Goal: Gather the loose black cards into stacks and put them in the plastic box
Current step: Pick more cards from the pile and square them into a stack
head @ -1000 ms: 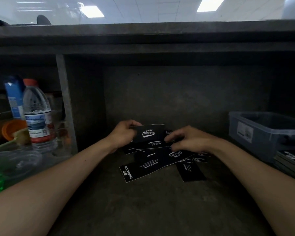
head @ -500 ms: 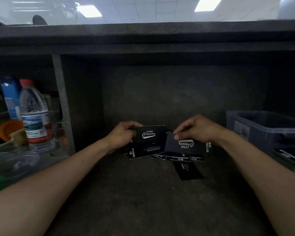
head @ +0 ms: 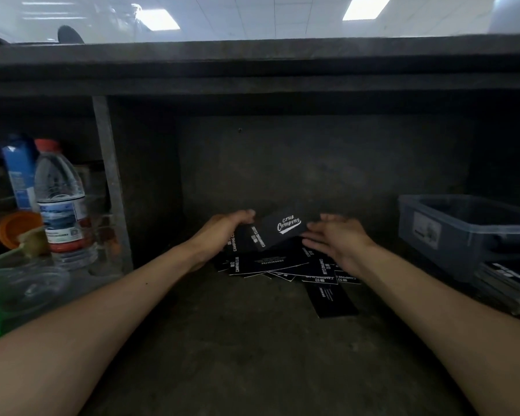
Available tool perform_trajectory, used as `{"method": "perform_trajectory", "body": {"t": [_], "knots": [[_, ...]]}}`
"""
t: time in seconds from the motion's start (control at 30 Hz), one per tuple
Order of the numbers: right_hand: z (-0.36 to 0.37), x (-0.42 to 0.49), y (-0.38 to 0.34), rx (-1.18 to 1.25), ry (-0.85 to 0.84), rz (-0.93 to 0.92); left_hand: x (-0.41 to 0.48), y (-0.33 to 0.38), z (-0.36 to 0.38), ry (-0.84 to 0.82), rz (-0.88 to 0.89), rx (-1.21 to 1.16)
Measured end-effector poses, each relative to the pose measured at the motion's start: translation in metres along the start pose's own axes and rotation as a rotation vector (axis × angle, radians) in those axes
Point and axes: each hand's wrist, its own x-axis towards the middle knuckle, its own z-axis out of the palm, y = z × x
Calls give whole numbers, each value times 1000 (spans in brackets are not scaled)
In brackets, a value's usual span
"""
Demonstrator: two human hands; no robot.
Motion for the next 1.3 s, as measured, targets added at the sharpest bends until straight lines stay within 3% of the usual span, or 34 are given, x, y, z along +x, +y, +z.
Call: {"method": "perform_trajectory", "body": {"t": [0.13,0.2,0.37,0.5,0.6,0.8,0.97,1.03,1.17,1.3], "knots": [[-3,4,13,-606,-1,-196,1,-8,1,33,91,50],[-4,4,9,-772,-44,-238,3,-8,-2,89,94,29],[-13,0,-1,-1087,-369,-243,8,-10,-9,163,58,41],[-15,-3,-10,-1071,-486,-275,9,-15,-6,135,74,78],[-14,-5,-13,-1193,-546,-254,9,-15,-5,110,80,60],[-14,-2,-13,-1037,-453,-322,10,-11,-3,63,60,-13],[-6,-2,-4,-897,-351,-442,2,-5,-3,-94,49,7],[-6,-1,-4,-847,-368,-429,0,-5,-2,-86,71,63],[-12,1,-7,-821,-424,-235,3,-8,0,-15,117,97],[-14,11,-1,-696,-224,-305,-4,-4,-1,-70,98,40]]}}
